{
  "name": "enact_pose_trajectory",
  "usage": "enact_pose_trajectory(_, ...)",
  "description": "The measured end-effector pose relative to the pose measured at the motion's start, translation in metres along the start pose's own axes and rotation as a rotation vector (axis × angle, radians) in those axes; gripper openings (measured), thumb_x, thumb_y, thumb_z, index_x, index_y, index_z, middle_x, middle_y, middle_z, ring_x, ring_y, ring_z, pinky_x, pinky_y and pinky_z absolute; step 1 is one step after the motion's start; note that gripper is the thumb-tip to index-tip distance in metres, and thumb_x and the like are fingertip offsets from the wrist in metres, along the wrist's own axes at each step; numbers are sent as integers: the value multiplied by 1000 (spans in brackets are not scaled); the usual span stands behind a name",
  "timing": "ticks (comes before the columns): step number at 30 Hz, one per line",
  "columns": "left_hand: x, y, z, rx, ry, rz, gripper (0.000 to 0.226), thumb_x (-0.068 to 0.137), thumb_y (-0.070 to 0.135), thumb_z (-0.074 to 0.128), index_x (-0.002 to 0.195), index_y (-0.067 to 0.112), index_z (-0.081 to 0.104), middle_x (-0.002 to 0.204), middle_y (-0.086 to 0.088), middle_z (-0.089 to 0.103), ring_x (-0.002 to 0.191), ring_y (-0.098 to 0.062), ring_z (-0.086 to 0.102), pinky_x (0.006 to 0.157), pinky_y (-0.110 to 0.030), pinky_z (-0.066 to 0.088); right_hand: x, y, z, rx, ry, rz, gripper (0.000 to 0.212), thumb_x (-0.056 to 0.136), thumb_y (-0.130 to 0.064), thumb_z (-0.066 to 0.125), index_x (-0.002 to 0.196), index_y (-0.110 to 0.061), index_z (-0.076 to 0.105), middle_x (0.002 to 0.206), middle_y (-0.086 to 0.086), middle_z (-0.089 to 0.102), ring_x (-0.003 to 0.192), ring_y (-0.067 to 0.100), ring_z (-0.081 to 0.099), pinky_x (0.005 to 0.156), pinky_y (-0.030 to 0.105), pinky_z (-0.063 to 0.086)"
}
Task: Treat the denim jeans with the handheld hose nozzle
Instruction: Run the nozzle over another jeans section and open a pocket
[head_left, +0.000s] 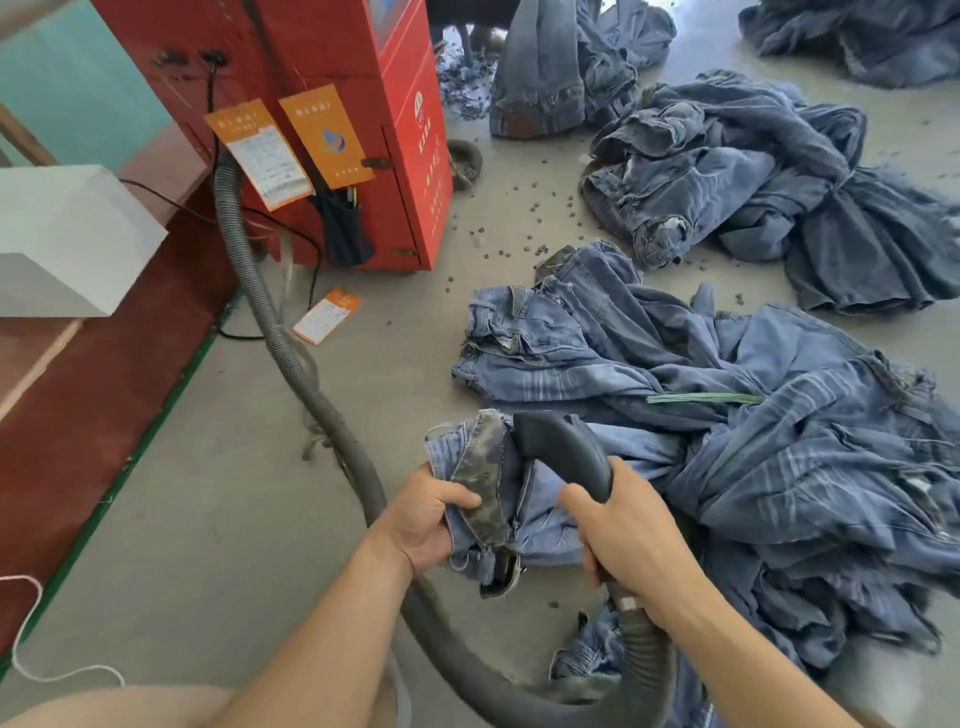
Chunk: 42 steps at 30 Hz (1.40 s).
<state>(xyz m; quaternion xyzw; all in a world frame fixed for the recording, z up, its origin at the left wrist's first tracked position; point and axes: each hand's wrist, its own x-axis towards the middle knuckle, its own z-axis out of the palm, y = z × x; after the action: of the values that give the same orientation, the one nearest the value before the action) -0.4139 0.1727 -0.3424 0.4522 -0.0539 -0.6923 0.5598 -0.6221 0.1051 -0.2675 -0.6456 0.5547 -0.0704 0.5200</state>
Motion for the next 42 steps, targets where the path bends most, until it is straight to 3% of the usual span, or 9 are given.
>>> enact_pose_trajectory(5,2,0,6,52,33,-6,57,81,-28,37,110,1,76,118,-33,68,105,-47,69,88,-60,59,-21,4,4,-84,-33,13,19,83,-42,55,91,-25,51,52,0,61,41,21,61,46,32,49)
enact_pose_trajectory(7,-1,-1,5,62,38,-15,57,81,-29,37,107,2,77,112,-31,70,100,-46,71,82,-56,62,-8,-7,5,-101,-43,-18,16,86,-38,57,93,-23,52,52,-1,62,39,21,62,42,29,46)
enact_pose_trajectory(13,-9,-10,4,89,14,-40,55,72,-23,48,113,1,75,119,-31,70,106,-47,71,80,-54,62,16,-14,-30,176,18,36,17,94,-23,58,102,-8,53,55,10,56,43,27,53,50,39,48)
enact_pose_trajectory(18,-3,-7,1,111,55,-9,54,79,-30,40,117,-5,69,121,-36,67,109,-52,67,92,-61,57,-16,-6,-7,-47,-145,-17,19,85,-37,58,95,-21,55,52,5,63,37,24,57,45,32,45)
enact_pose_trajectory(24,-8,-9,1,71,11,-25,55,70,-22,49,114,0,74,121,-33,68,106,-48,70,82,-55,62,11,-15,-24,124,28,28,15,93,-23,57,99,-10,53,64,11,58,43,28,55,48,36,47)
enact_pose_trajectory(29,-1,-5,0,10,5,5,56,72,-22,47,118,-2,72,118,-32,69,106,-47,70,84,-56,60,-18,-2,-2,-176,-52,2,18,83,-43,58,91,-28,51,62,1,67,43,17,61,44,27,44)
enact_pose_trajectory(34,-3,-8,-1,19,-32,-22,65,68,-17,53,131,-5,62,130,-33,64,115,-51,65,88,-58,58,20,-14,-8,-76,86,4,17,93,-32,58,97,-17,51,63,5,66,47,25,64,45,29,47)
enact_pose_trajectory(39,11,-2,10,151,233,47,39,70,12,89,106,0,79,108,-24,75,97,-37,74,94,-53,58,-18,6,-18,-91,29,-21,14,90,-35,59,91,-25,49,52,4,62,40,21,59,49,39,53)
enact_pose_trajectory(42,15,-1,12,173,312,71,15,87,12,78,100,5,82,107,-23,76,96,-34,74,97,-55,57,-34,11,-15,-181,15,-22,15,88,-42,59,91,-30,51,55,2,64,45,17,60,53,35,52)
